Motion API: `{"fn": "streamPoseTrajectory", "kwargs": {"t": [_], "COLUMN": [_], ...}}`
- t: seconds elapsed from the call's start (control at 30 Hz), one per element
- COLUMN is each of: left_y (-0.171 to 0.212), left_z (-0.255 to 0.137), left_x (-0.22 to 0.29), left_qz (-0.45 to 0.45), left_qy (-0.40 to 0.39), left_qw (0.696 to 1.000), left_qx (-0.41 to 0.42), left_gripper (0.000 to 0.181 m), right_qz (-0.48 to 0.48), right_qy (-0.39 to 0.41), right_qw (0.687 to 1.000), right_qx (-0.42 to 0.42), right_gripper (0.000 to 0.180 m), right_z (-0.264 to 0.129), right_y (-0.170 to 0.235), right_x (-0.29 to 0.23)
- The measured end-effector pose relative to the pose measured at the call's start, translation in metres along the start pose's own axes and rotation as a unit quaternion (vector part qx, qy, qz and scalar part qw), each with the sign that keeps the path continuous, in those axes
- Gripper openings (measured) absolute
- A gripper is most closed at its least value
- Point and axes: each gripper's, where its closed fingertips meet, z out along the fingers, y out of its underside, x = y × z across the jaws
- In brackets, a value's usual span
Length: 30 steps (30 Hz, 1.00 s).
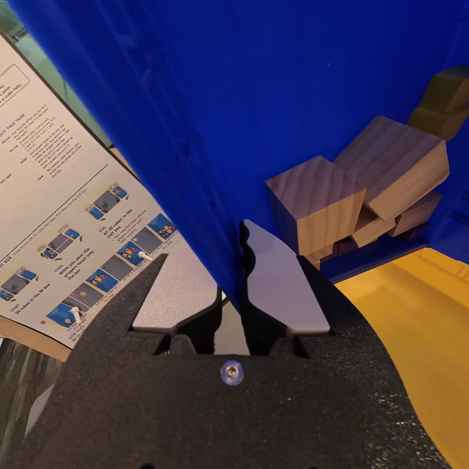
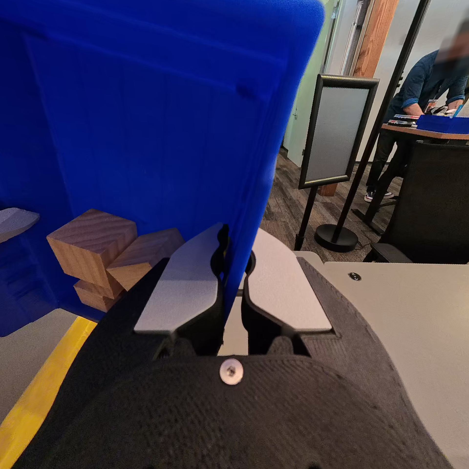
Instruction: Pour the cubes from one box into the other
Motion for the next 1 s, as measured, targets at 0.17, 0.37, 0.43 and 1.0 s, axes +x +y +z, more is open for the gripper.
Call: {"fn": "streamPoseTrajectory", "kwargs": {"t": [0.17,0.37,0.43,1.0], "left_y": [-0.0030,-0.0024,-0.0011,0.0014], "left_z": [-0.0022,-0.0015,-0.0009,0.0003], "left_x": [-0.0020,-0.0020,-0.0019,-0.0049], "left_qz": [0.004,0.004,0.004,0.006], "left_qy": [-0.008,-0.010,-0.009,-0.014], "left_qw": [1.000,1.000,1.000,1.000], "left_qx": [0.014,0.016,0.014,0.017], "left_gripper": [0.011,0.011,0.011,0.011], "right_qz": [-0.003,-0.006,-0.005,-0.010], "right_qy": [-0.001,-0.002,-0.004,-0.010], "right_qw": [1.000,1.000,1.000,1.000], "right_qx": [0.017,0.018,0.013,0.011], "right_gripper": [0.008,0.008,0.009,0.010], "right_z": [-0.0015,-0.0006,0.0002,0.0036], "right_y": [-0.0033,-0.0021,-0.0006,0.0015], "right_x": [-0.0005,-0.0006,-0.0009,-0.0044]}}
